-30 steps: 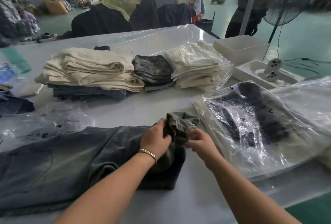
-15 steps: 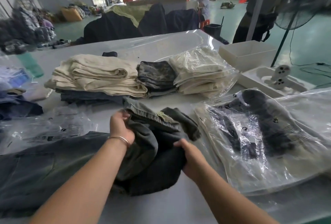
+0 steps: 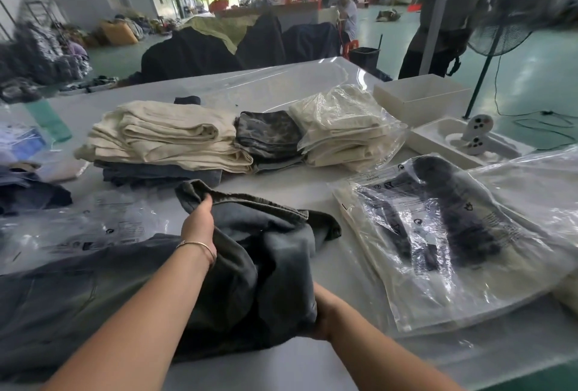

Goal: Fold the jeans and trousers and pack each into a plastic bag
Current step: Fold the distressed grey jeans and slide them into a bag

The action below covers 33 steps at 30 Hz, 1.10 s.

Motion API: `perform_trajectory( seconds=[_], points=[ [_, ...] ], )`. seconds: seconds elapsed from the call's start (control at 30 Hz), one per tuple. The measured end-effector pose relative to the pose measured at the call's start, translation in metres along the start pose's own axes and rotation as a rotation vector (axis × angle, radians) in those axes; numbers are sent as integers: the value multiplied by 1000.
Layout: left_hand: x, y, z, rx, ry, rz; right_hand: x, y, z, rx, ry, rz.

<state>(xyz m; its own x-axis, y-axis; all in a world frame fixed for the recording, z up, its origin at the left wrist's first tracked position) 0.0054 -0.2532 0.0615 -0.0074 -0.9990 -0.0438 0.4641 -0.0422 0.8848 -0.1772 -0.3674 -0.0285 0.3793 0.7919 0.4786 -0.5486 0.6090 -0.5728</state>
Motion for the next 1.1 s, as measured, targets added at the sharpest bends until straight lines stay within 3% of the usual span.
perform_trajectory(
  seconds=[0.13, 0.2, 0.3, 0.37, 0.47, 0.57, 0.63, 0.7, 0.73, 0.77, 0.87, 0.93, 0.97, 1.03, 1.1],
  points=[
    [-22, 10, 3, 68, 26, 241, 10, -10, -6, -85, -107, -256],
    [-34, 18, 5, 119, -14, 364, 18, -19, -6, -224, -57, -415],
    [-46, 27, 3, 198, -116, 339, 13, -37, -8, -471, 203, -578],
    [-47, 25, 3, 216, -179, 246, 10, -58, 4, -699, 394, -434],
    [-36, 15, 11, 234, -262, 143, 3, -80, 29, -1040, 619, -12],
    [-11, 5, 21, 206, -309, 53, 3, -76, 63, -1433, 905, 592],
    [11, -2, 33, 184, -335, -18, 4, -63, 77, -1564, 926, 995],
    [35, -14, 48, 214, -342, -183, -2, -48, 77, -1501, 777, 1222],
    [46, -24, 58, 246, -352, -291, -5, -42, 75, -1402, 626, 1166],
    [57, -34, 69, 280, -389, -386, -8, -39, 74, -1270, 452, 946],
    [86, -70, 97, 299, -582, -486, -25, -35, 75, -793, 110, -285],
    [96, -87, 108, 282, -680, -457, -49, -32, 75, -638, 11, -729],
    [99, -93, 113, 288, -723, -451, -59, -32, 78, -608, -22, -778],
    [105, -104, 119, 290, -770, -455, -70, -35, 87, -624, -31, -591],
    [109, -111, 122, 260, -785, -439, -79, -39, 91, -654, 163, -229]
  ],
)
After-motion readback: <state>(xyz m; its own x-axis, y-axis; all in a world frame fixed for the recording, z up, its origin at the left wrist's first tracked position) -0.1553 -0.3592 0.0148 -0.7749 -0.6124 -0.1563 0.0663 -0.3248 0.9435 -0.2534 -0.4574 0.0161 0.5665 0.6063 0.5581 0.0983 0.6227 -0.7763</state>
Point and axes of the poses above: each hand's wrist, its own z-axis away from the middle knuckle, its own x-axis out of the palm, y = z × x, the point moved 2 cm from there along -z, towards the middle knuckle, and after that the axes turned 3 degrees about -z, right-handed, at the moved point
